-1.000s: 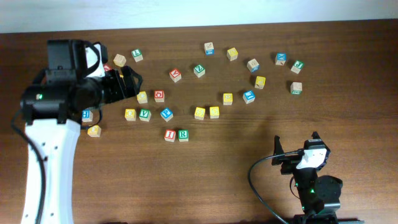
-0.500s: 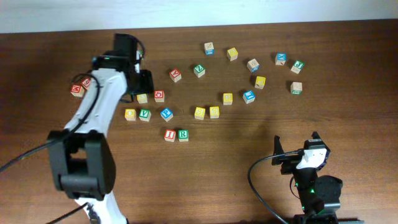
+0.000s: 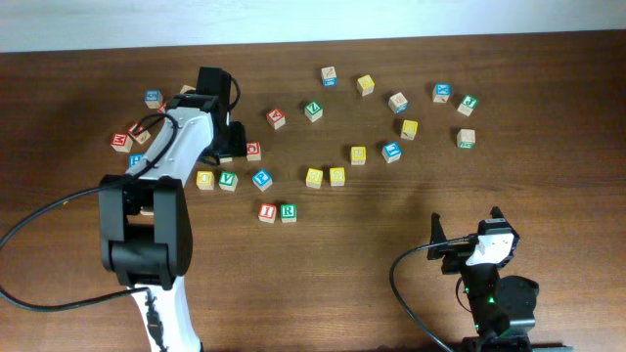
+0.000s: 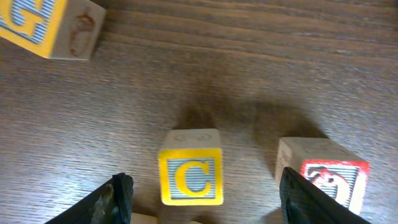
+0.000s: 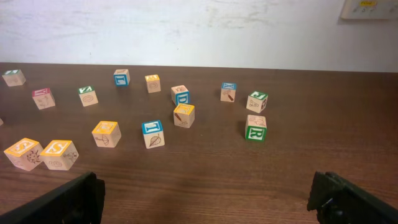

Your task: Spell out ICRA

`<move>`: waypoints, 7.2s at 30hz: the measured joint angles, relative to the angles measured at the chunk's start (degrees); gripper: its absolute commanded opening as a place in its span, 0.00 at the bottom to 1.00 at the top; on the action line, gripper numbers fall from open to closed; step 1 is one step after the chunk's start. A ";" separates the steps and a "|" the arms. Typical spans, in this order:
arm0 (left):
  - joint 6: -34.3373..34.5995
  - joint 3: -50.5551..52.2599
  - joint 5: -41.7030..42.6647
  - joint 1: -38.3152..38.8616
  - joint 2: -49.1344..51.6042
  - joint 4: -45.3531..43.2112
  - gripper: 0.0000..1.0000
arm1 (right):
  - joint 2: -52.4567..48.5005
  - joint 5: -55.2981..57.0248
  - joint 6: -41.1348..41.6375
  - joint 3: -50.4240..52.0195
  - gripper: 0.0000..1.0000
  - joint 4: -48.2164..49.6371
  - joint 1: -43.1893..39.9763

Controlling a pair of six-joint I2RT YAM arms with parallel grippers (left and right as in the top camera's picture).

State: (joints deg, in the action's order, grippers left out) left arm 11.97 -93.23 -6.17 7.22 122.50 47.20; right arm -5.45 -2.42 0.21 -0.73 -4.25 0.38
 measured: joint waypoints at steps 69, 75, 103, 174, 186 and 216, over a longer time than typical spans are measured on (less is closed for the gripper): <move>23.06 13.75 6.05 29.46 -18.03 2.62 0.20 | -0.11 -0.02 0.02 0.00 0.98 0.00 0.00; 23.91 21.07 3.82 29.46 -18.01 -6.75 0.19 | -0.11 0.00 0.04 0.00 0.98 0.00 0.00; 23.63 20.20 2.97 29.46 -10.21 -7.82 0.43 | -0.11 -0.02 0.04 0.00 0.98 0.00 0.00; 17.40 -16.11 2.60 3.76 -3.87 25.11 0.99 | -0.11 -0.02 0.04 0.00 0.98 0.00 0.00; 17.40 -16.06 5.90 -6.34 -3.87 29.90 0.99 | -0.11 -0.02 0.04 0.00 0.98 0.02 0.00; 17.40 -15.93 8.39 -6.34 -3.30 29.66 0.99 | -9.68 -41.66 -0.59 -27.30 0.98 11.28 0.11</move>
State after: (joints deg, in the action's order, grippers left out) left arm 29.36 -109.16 2.22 0.89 119.20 76.86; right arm -15.14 -44.07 -0.38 -28.03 7.03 0.49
